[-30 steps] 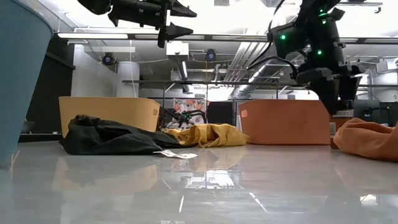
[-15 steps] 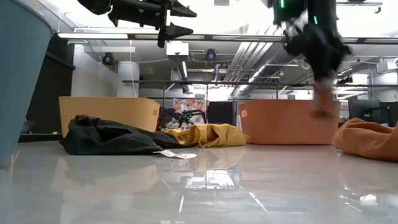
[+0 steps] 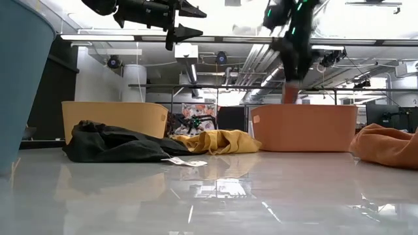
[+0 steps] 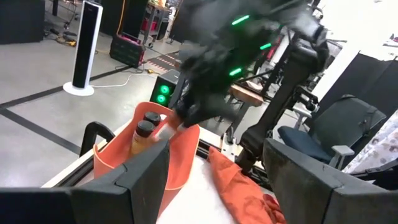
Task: Sort spices by type
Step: Put the black seasoning bottle into the orange bin
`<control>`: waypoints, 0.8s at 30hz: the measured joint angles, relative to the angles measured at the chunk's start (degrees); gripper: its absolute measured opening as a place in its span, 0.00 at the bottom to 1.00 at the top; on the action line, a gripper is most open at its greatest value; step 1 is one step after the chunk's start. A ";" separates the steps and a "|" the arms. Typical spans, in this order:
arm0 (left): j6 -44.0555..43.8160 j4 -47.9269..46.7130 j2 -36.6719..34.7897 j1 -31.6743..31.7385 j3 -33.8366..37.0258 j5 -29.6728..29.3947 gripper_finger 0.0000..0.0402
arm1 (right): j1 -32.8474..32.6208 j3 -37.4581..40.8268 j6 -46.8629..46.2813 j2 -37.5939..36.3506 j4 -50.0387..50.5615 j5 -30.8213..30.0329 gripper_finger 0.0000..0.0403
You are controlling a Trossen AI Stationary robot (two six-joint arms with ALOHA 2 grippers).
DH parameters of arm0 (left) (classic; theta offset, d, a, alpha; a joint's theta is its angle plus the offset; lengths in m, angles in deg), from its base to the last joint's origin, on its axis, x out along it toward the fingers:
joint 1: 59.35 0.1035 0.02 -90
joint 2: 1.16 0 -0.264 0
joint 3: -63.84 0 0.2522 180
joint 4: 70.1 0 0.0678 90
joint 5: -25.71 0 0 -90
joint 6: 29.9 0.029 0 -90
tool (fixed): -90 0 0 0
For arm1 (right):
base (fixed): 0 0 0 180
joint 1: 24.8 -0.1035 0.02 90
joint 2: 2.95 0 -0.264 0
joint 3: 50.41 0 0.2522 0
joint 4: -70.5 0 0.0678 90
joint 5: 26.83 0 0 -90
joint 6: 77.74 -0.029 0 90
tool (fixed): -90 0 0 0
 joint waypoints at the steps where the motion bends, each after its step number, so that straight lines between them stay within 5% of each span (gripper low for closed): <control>1: -0.22 0.01 0.00 0.00 0.00 0.00 0.61 | 1.17 0.31 1.24 2.25 -0.12 -0.13 0.49; 11: -1.52 0.01 0.00 0.00 0.00 0.00 0.61 | 7.20 0.39 6.01 18.36 -7.87 -1.16 0.49; 20: -1.50 0.03 0.00 0.00 0.00 -0.02 0.61 | 9.03 0.39 2.23 20.17 -9.52 -3.01 0.49; 24: -1.50 0.03 0.00 0.00 0.00 -0.02 0.61 | 9.78 0.39 2.20 20.15 -9.08 -2.02 0.62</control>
